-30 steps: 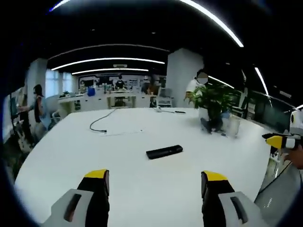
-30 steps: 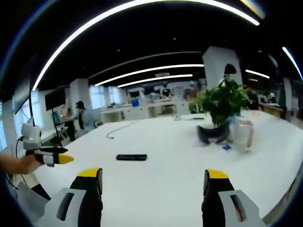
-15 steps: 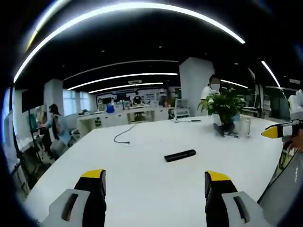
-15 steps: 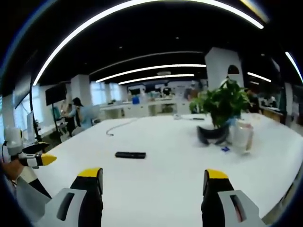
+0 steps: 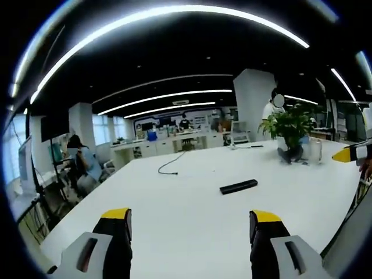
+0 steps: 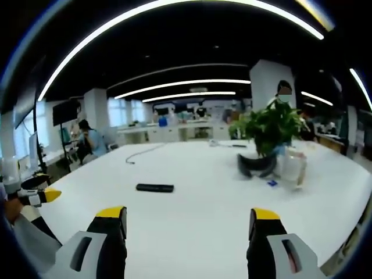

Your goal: Press the specified remote control buttons in sequence, fully releasing each button before pressing the next.

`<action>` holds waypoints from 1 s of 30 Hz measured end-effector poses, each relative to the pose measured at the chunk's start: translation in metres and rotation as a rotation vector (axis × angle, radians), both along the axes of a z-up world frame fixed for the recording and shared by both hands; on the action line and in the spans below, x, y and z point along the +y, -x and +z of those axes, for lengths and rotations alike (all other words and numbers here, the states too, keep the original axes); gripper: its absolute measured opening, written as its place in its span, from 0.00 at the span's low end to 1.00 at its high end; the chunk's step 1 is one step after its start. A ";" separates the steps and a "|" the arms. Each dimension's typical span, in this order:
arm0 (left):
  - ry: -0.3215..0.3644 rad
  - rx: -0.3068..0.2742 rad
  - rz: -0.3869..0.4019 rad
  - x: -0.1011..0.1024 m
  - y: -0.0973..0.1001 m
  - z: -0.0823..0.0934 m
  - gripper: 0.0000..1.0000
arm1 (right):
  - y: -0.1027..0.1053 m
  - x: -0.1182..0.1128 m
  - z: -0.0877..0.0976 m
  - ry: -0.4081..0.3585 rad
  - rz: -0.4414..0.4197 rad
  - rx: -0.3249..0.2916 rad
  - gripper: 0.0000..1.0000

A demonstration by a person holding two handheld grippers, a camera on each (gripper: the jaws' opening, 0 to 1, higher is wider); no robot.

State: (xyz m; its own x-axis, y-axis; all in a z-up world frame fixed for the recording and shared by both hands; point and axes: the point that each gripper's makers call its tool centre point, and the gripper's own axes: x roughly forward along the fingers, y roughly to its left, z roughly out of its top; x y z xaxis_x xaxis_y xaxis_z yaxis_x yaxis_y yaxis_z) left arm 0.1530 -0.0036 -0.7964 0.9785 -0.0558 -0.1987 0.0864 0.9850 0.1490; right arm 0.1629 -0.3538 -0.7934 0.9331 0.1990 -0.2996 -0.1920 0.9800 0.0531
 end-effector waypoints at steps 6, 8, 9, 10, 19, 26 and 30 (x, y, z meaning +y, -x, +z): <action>0.015 0.016 -0.003 -0.002 0.001 -0.002 0.92 | 0.000 0.001 0.000 0.015 0.006 -0.004 0.86; 0.005 0.010 0.025 0.004 0.001 0.000 0.94 | 0.000 0.001 0.001 0.011 0.004 -0.006 0.87; 0.000 -0.016 0.050 0.009 0.002 0.005 0.94 | 0.000 0.000 0.001 0.010 0.001 -0.008 0.87; 0.006 -0.035 0.063 0.012 0.002 0.008 0.94 | 0.000 0.000 0.001 0.010 0.000 -0.008 0.87; 0.039 -0.031 0.083 0.017 0.003 0.007 0.94 | 0.000 -0.003 0.003 0.004 -0.013 -0.020 0.88; 0.068 -0.018 0.096 0.019 0.004 0.006 0.95 | 0.000 -0.003 0.004 0.003 -0.013 -0.023 0.88; 0.079 -0.033 0.111 0.022 0.005 0.008 0.95 | 0.000 -0.003 0.004 -0.003 -0.015 -0.024 0.88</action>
